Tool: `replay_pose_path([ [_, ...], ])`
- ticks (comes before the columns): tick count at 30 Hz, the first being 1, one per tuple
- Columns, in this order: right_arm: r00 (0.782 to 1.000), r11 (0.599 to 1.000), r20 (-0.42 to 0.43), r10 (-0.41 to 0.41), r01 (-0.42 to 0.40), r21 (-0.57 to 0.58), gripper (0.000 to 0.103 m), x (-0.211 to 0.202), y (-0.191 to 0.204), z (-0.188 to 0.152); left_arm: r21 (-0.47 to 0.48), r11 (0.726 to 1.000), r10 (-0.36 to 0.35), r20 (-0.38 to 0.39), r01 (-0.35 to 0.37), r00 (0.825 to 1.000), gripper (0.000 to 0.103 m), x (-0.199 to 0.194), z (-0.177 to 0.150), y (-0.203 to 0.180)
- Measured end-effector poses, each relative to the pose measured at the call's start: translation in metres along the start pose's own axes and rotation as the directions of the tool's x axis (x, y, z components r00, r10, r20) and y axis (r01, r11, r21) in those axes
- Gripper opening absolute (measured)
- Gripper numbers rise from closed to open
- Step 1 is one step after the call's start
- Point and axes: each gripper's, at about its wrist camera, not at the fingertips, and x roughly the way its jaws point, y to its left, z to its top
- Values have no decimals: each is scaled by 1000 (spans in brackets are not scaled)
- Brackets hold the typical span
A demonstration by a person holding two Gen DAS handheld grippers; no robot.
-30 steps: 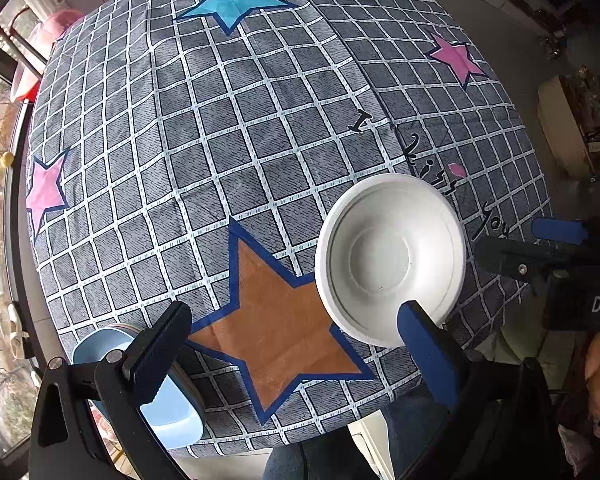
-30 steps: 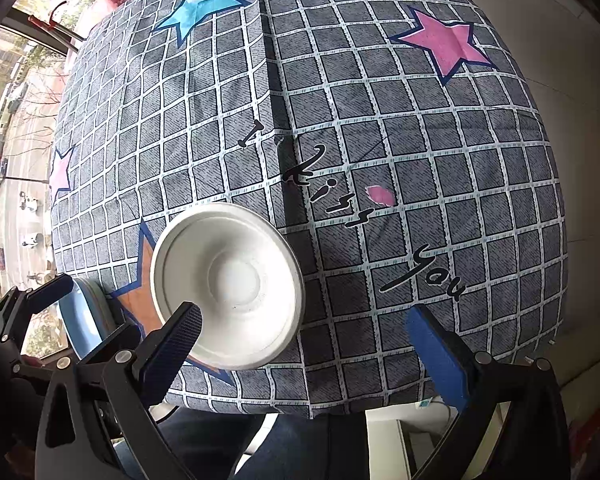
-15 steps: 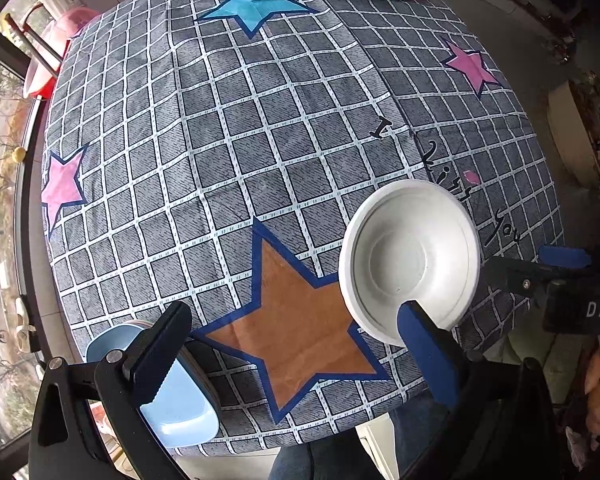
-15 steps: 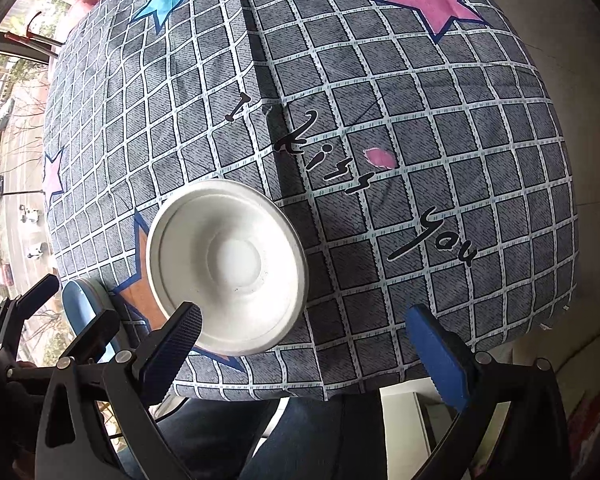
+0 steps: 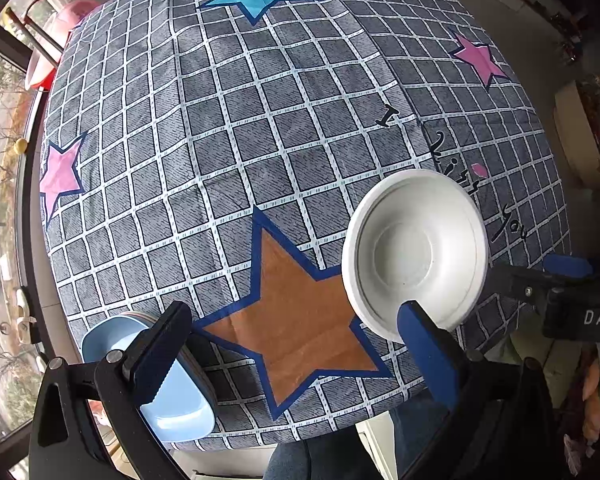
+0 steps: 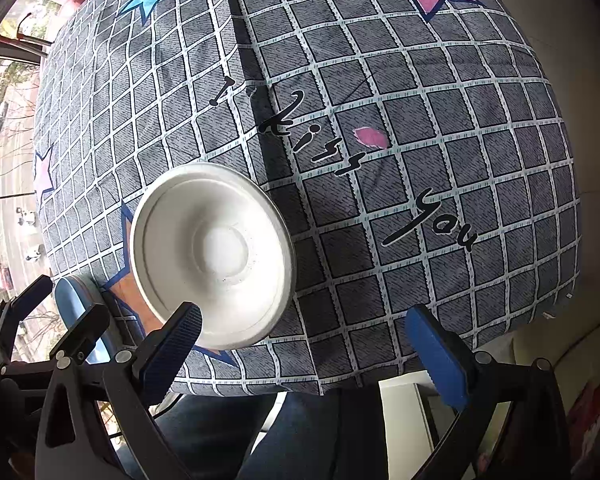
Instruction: Organize plates and bowls
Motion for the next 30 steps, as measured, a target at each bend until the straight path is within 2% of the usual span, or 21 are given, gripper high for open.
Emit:
replay_pose_path([
  [11, 999, 999, -45, -12, 14, 35, 103, 13, -14, 0, 9, 1000, 15, -29, -15, 999, 103, 13, 5, -8],
  [30, 995, 999, -90, -38, 39, 0, 103, 26, -10, 33, -5, 999, 44, -78, -45, 996, 103, 53, 19, -20],
])
